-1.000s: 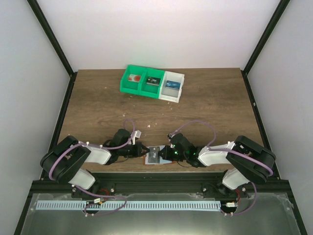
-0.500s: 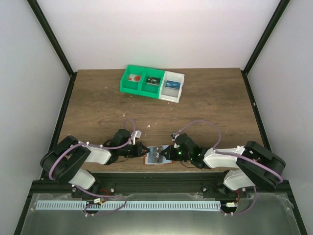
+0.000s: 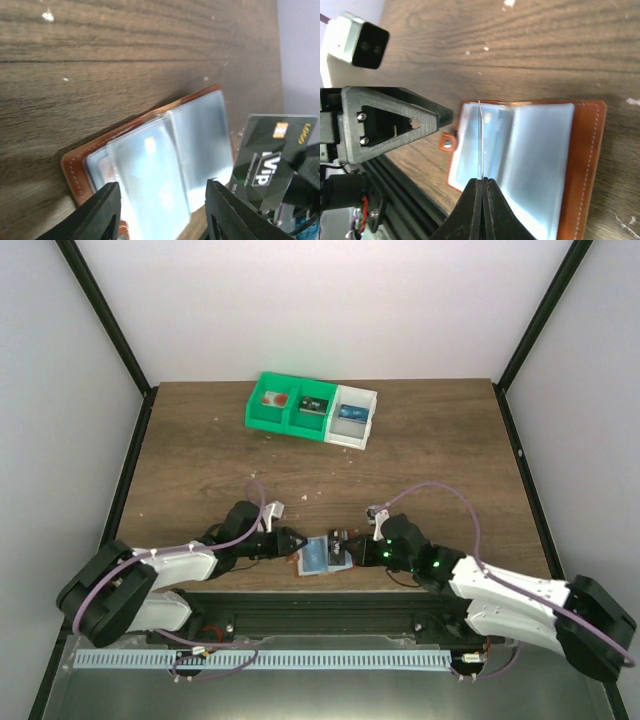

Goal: Take the credit cards out of the card holder

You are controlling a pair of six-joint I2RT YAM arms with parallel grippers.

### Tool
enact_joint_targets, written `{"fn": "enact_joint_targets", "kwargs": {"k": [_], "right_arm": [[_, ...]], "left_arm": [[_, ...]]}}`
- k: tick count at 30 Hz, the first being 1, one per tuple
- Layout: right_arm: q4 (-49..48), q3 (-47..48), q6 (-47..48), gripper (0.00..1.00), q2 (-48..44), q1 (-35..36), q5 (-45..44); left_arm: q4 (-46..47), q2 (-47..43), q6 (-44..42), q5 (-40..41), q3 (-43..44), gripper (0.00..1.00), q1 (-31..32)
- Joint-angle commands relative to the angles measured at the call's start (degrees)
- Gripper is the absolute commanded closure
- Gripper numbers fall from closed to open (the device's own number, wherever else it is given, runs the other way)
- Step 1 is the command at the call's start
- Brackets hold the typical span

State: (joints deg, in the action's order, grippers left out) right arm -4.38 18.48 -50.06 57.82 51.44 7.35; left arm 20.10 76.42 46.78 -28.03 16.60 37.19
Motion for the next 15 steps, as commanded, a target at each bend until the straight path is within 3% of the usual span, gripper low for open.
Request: {"fn": "enact_joint_targets", "kwargs": {"k": [1, 7, 12, 15], "right_arm": [[4.7, 0.6, 5.1, 1.00, -8.4, -0.3, 0.1], [8.4, 3.7, 9.1, 0.99, -17.1, -0.3, 4.9], [7.5, 4.7, 9.7, 0.99, -19.0, -0.3, 11.6], [4.0, 3.6, 10.6, 1.00, -18.9, -0.3, 17.9]], "left_arm": [[-6.5, -7.4, -3.0, 0.5, 3.3, 0.47, 0.0], [-7.4, -15.6, -4.8, -8.0, 5.2, 0.37, -0.1], [1.4, -18.4, -1.4, -21.8, 3.6, 0.37, -0.1], [3.0, -19.0, -1.0, -25.4, 3.3, 0.40, -0.1]]}}
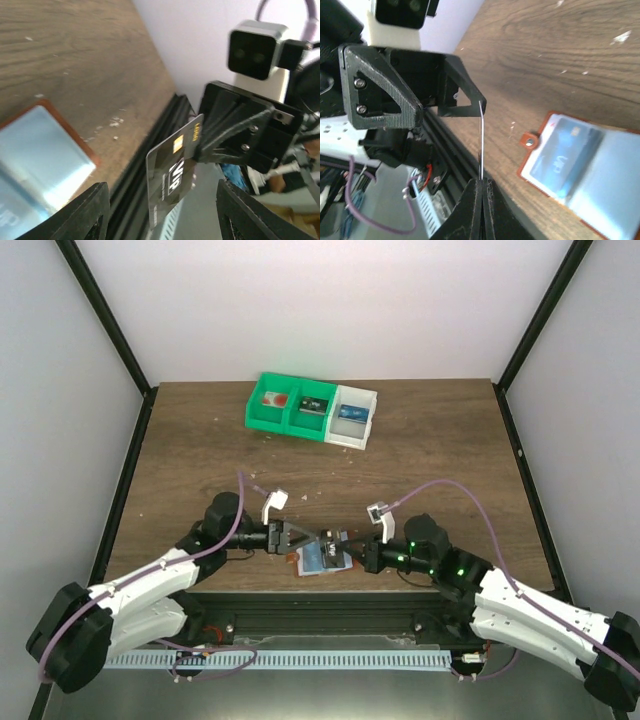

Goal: Take the credit cards out of the card holder

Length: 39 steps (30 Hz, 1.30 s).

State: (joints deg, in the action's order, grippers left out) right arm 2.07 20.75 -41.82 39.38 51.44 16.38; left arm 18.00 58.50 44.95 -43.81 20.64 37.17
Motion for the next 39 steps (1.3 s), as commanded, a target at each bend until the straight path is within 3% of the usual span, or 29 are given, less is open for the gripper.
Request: {"fn": "enact_joint_targets", "kwargs": {"k": [1, 11, 15, 21, 25, 32, 39], "right_arm": [[-3.5, 1.0, 2.3, 1.00, -0.4, -0.3, 10.4], [-6.9, 0.1, 0.5, 0.99, 0.5, -0.3, 14.3], [-7.5, -0.1, 0.2, 1.00, 1.1, -0.3, 15.2], [-7.9, 0.0, 0.4, 1.00, 2.5, -0.3, 15.6], [-7.4, 0.1, 0.2, 0.98, 2.8, -0.3, 14.4], [-3.1, 0.8, -0.7, 0.65, -0.6, -0.3, 7.6], [-2.0, 0.3, -2.4, 0.15, -4.7, -0.3, 3.1]], "left_arm": [[4.2, -1.3, 0.2, -9.7, -0.4, 0.41, -0.1], [-4.5, 0.6, -6.0, -12.3, 3.2, 0.65, 0.0], [-2.0, 0.4, -4.5, -13.3, 2.7, 0.73, 0.0], [0.4, 0.7, -3.4, -13.8, 2.1, 1.00, -0.1], [0.4, 0.9, -3.6, -13.5, 2.0, 1.00, -0.1], [-5.3, -0.7, -5.1, -4.0, 3.6, 1.00, -0.2], [-8.1, -2.6, -2.0, 15.7, 5.6, 1.00, -2.7]]}}
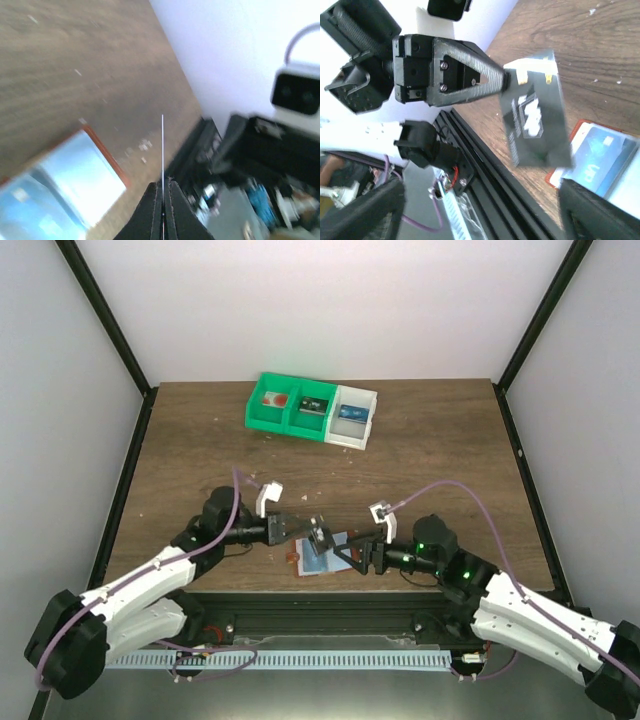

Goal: Take the credit cards out of the card holder

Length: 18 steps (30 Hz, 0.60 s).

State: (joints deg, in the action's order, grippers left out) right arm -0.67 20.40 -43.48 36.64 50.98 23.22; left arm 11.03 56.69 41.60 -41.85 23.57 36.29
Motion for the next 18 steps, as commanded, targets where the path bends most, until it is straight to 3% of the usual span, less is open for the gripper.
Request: {"fn": "enact_joint_targets", "kwargs": {"k": [1, 3, 7, 14, 18], "right_arm": [[0.8, 0.5, -0.7, 0.09, -2.3, 0.1, -4.3], [1.0, 0.8, -0.5, 0.01, -2.5, 0.1, -5.2], [6.5, 3.6, -2.1, 0.00, -1.4, 0.2, -13.2], [15.7, 11.9, -1.9, 0.00, 6.7, 0.0, -29.6], [17.3, 16.6, -2.7, 0.00, 13.8, -6.0, -34.5]], "left_arm": [[-0.5, -0.1, 1.9, 15.9, 3.2, 1.00, -2.6], [0.4, 2.1, 2.3, 20.6, 5.6, 1.00, -3.9], [-0.5, 9.5, 2.2, 27.5, 12.8, 1.00, -7.7], [7.8, 23.1, 6.3, 29.9, 22.7, 1.00, -14.0], [10.6, 29.1, 6.0, 29.8, 28.1, 1.00, -15.5]]}}
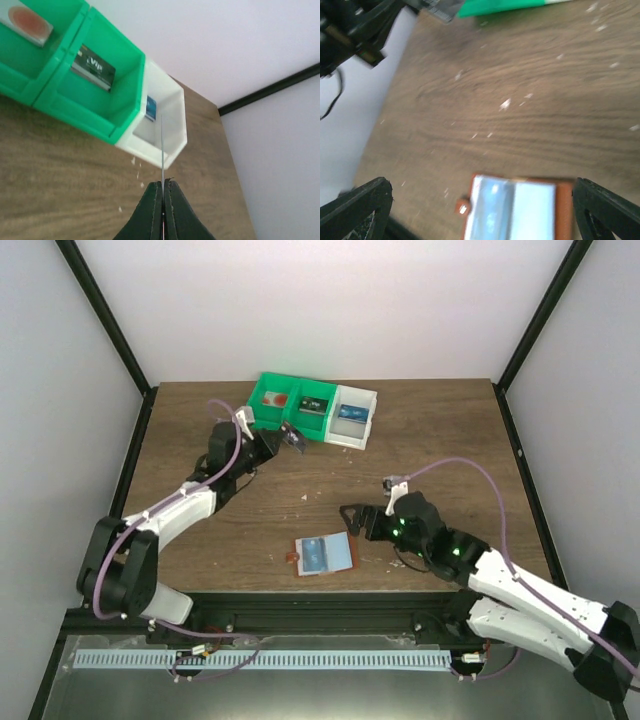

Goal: Take the credit cards out of the card holder

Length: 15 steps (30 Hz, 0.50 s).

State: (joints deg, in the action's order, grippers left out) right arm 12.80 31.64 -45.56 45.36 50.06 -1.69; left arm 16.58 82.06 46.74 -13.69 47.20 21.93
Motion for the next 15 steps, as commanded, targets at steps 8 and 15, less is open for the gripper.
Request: {"fn": "enact_joint_targets", "kwargs": {"k": [8, 15], "right_arm": [[-6.2, 14.2, 6.7, 0.06, 22.4, -20.3, -6.3], [-13.9, 23.8, 10.2, 0.40, 39.7, -28.5, 2.4]], "left_arm": [[-1.9, 0.8, 2.9, 8.3, 4.3, 1.00, -1.4], [-9.2, -7.8, 2.3, 4.9, -2.0, 1.00, -1.4]]}}
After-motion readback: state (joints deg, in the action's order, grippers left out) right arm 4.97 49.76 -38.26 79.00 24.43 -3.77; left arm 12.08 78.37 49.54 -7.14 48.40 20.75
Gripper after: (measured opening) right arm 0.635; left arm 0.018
